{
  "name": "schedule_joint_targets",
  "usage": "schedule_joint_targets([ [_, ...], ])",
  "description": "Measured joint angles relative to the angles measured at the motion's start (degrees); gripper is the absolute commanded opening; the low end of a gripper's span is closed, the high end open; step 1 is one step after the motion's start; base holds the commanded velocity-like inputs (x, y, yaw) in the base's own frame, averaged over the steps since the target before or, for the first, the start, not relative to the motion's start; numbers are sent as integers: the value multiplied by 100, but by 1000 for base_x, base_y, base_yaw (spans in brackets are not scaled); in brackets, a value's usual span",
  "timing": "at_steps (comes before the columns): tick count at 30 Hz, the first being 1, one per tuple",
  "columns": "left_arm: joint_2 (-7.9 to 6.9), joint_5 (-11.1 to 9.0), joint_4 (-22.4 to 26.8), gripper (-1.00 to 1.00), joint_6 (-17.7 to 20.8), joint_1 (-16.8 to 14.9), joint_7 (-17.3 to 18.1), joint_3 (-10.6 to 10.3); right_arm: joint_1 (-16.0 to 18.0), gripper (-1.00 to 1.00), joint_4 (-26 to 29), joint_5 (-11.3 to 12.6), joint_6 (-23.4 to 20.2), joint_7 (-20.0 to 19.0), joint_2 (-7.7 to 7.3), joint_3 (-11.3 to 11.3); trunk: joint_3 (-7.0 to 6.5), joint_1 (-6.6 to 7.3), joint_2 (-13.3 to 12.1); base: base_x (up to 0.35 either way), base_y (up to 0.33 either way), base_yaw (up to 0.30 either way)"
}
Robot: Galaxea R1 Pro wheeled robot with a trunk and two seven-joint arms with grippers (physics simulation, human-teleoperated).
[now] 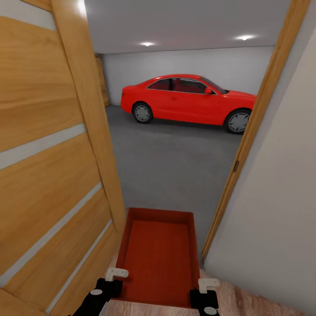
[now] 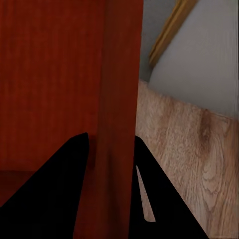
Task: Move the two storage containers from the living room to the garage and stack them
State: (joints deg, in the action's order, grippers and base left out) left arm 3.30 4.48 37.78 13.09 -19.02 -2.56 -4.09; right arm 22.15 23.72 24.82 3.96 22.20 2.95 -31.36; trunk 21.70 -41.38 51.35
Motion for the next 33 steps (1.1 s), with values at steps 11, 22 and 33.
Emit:
schedule_joint_targets([
  [11, 1, 46, -54, -100, 23, 2, 41, -2, -64, -100, -5, 25, 0, 1, 2, 19, 0, 1, 0, 56, 103, -163],
  [22, 3, -23, 50, -100, 22, 2, -33, -13, 30, -100, -3, 7, 5, -35, -10, -6, 0, 2, 0, 162, 279, -17],
  [33, 1, 47, -37, -100, 16, 1, 38, 12, -48, -100, 0, 19, 0, 17, 8, 12, 0, 2, 0, 161, 258, -239],
])
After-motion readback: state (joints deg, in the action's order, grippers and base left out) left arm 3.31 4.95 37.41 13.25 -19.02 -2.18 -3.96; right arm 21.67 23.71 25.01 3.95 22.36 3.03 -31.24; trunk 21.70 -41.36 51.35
